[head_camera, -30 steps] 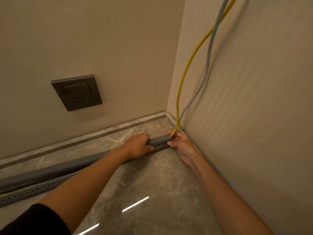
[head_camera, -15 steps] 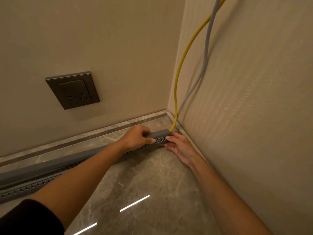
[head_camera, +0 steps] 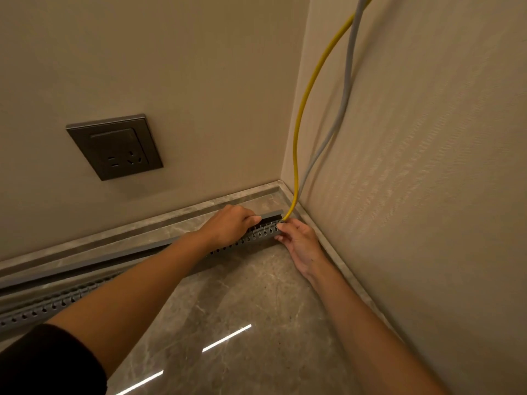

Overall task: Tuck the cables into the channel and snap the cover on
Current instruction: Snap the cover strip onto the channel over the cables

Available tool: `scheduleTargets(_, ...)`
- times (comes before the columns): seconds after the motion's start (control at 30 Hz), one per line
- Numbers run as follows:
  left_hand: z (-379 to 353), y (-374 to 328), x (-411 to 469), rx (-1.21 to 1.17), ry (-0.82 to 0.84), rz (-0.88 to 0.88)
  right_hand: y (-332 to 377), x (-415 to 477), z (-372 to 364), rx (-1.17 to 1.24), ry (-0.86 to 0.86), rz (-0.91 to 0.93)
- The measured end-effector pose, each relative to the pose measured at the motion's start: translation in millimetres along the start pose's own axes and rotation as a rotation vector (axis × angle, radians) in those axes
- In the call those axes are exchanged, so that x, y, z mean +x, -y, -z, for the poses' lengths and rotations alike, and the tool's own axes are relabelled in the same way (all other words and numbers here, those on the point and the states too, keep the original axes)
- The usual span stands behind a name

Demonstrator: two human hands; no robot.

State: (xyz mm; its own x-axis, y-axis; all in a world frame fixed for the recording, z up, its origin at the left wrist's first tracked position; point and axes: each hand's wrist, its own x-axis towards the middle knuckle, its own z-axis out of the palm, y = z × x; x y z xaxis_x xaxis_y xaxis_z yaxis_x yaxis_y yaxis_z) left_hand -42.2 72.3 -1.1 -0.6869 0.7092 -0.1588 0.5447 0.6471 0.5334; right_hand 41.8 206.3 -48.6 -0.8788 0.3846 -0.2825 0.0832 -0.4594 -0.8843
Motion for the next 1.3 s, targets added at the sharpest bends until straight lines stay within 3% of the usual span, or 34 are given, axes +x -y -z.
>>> scheduleTargets(0.23,1,-2,5,0.067,0.04,0.039,4,-2,-5,0.011,-0.054,-0.025)
scheduleTargets(0.7,-8,7,-7,0.19,0.026,-0.125,5,-3,-5,-0.011,-0.067,-0.048)
scheduleTargets(1.3,-9,-1,-15,0.598,0.062,-0.27,2,-5,-5,-0.029,-0.047,-0.035)
